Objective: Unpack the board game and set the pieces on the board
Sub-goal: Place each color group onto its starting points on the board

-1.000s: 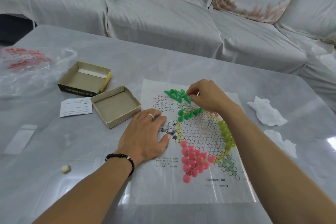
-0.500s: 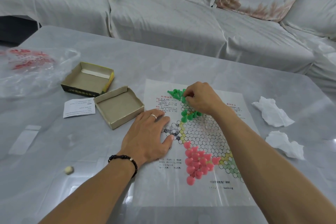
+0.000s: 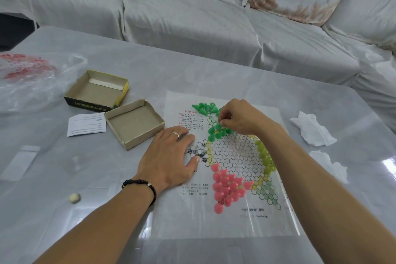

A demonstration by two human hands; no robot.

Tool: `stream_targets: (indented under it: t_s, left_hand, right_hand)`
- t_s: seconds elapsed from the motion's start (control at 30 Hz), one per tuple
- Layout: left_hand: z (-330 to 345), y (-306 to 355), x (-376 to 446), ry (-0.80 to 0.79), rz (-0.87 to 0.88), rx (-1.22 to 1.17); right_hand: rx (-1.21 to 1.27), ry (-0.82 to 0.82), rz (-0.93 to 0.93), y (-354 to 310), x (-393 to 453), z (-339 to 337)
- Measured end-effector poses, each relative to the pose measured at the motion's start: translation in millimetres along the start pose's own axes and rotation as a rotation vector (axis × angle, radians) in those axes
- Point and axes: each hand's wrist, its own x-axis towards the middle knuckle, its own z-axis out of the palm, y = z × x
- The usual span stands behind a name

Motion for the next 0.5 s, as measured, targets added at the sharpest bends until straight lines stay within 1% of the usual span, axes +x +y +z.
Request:
stream_targets:
  t_s: [0.2, 0.5]
  left_hand:
    - [1.8, -1.7, 0.0, -0.009, -0.010, -0.001]
    - [1.2, -1.2, 0.1, -0.004, -0.007, 0.000]
  right_hand:
    - [-0.016, -0.014, 0.018, -0.2, 2.6, 4.6]
    - [0.019, -0.011, -0.018, -2.1, -0.4, 1.5]
